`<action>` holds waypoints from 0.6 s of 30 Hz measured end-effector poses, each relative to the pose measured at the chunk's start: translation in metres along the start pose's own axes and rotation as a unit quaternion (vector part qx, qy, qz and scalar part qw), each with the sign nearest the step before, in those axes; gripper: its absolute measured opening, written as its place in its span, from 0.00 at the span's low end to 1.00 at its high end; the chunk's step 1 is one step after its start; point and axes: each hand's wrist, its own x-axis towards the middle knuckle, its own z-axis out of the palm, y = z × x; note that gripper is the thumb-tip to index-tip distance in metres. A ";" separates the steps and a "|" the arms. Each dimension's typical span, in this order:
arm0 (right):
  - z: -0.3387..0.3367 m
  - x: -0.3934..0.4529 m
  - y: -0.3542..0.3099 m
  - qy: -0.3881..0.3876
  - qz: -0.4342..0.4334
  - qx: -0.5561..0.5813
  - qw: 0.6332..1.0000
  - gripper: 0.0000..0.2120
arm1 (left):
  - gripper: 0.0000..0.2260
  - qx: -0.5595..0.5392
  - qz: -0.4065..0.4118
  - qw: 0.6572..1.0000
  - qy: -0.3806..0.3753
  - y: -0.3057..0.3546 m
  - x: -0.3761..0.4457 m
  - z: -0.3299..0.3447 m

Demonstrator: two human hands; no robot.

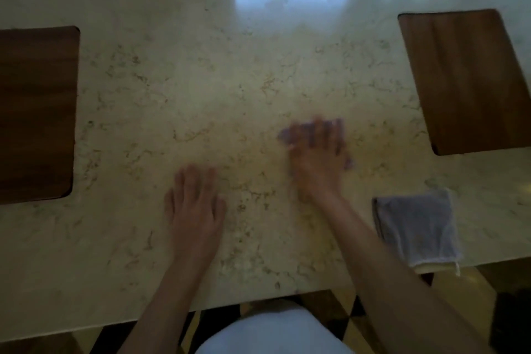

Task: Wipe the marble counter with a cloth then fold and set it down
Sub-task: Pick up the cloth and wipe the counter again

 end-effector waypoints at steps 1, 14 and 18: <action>0.011 -0.025 -0.019 0.005 -0.064 0.000 0.998 0.25 | 0.26 0.014 0.000 1.000 -0.012 0.008 0.004 0.003; 0.006 -0.054 0.069 0.001 -0.051 0.006 0.999 0.27 | 0.28 0.056 -0.042 0.995 -0.065 0.017 0.008 0.014; 0.021 -0.117 0.024 -0.015 -0.101 0.014 0.995 0.26 | 0.25 0.044 -0.038 0.996 -0.069 0.017 0.008 0.010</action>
